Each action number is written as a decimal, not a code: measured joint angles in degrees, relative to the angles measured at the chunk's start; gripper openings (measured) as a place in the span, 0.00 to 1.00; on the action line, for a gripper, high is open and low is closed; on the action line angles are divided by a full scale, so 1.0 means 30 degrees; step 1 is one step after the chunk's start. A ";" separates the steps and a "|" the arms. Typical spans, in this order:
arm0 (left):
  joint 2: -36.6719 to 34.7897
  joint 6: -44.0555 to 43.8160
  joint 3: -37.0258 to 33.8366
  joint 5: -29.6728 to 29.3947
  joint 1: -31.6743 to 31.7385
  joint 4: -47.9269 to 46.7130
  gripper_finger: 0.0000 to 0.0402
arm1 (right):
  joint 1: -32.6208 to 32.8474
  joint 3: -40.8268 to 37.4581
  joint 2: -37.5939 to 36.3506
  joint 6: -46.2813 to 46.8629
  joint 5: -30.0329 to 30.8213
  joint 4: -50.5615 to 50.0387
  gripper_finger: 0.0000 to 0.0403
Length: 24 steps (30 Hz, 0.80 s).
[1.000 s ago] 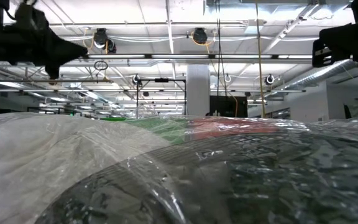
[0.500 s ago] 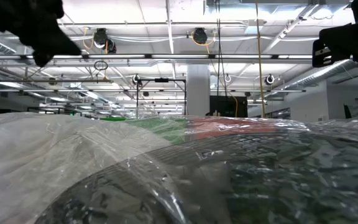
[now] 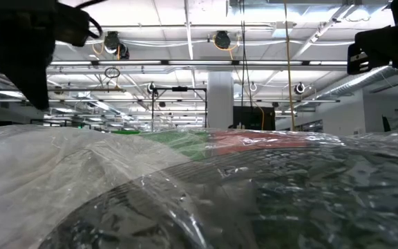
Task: Pick & Place Travel size toiletries
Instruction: Put the green toothbrush into the blue bin
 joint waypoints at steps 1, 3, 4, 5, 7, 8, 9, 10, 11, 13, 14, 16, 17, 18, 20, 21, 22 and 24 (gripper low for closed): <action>0.0461 -0.0085 0.0216 0.0089 0.0077 -0.0021 0.01 | 0.0007 0.0000 0.0003 0.0000 0.0000 0.0000 0.00; 0.1194 -0.0672 0.0385 0.0039 0.0297 -0.0021 0.01 | 0.0007 -0.0007 -0.0002 0.0000 0.0000 0.0051 0.00; 0.1452 -0.1138 0.0380 0.0070 0.0442 -0.0071 0.01 | 0.0001 -0.0006 0.0003 0.0000 0.0000 0.0050 0.00; 0.1666 -0.1645 0.0354 0.0124 0.0646 -0.0188 0.01 | 0.0007 0.0000 0.0003 0.0000 0.0000 0.0051 0.00; 0.1985 -0.2602 0.0342 0.0408 0.1116 -0.0301 0.02 | 0.0007 -0.0004 0.0003 0.0000 0.0000 0.0051 0.00; 0.2082 -0.2891 0.0342 0.0562 0.1362 -0.0308 0.04 | 0.0000 0.0000 0.0003 0.0000 0.0000 0.0051 0.00; 0.2140 -0.3053 0.0342 0.0656 0.1588 -0.0305 0.06 | 0.0007 -0.0007 0.0003 0.0000 0.0000 0.0051 0.00; 0.2208 -0.3247 0.0342 0.0695 0.1810 -0.0271 0.09 | 0.0004 -0.0004 0.0003 0.0003 0.0000 0.0051 0.00; 0.2285 -0.3451 0.0342 0.0702 0.2050 -0.0160 0.13 | 0.0001 0.0000 0.0003 0.0000 0.0000 0.0051 0.00; 0.2452 -0.3485 0.0335 0.0838 0.2405 0.0076 0.22 | 0.0000 0.0000 0.0003 0.0000 0.0000 0.0051 0.00; 0.2557 -0.3393 0.0335 0.0986 0.2581 0.0182 0.26 | 0.0002 -0.0002 0.0000 0.0000 0.0000 0.0051 0.00; 0.2777 -0.3048 0.0335 0.1270 0.2861 0.0266 0.35 | 0.0007 0.0000 0.0003 0.0000 0.0000 0.0051 0.00; 0.2934 -0.2919 0.0335 0.1317 0.2941 0.0265 0.39 | 0.0000 0.0000 0.0002 0.0000 0.0000 0.0052 0.00; 0.3097 -0.2911 0.0331 0.1419 0.3026 0.0271 0.42 | 0.0007 0.0000 -0.0005 0.0000 0.0000 0.0058 0.00; 0.3489 -0.2921 0.0327 0.1644 0.3110 0.0261 0.48 | 0.0006 -0.0002 0.0003 0.0002 0.0000 0.0058 0.00; 0.3752 -0.2913 0.0327 0.1743 0.3127 0.0238 0.50 | 0.0000 -0.0003 -0.0005 0.0000 0.0000 0.0058 0.00; 0.4034 -0.2921 0.0327 0.1866 0.3161 0.0226 0.51 | 0.0000 0.0000 -0.0005 0.0000 0.0000 0.0058 0.00; 0.4610 -0.2915 0.0327 0.2201 0.3300 0.0221 0.53 | 0.0007 -0.0007 0.0001 0.0006 0.0000 0.0058 0.00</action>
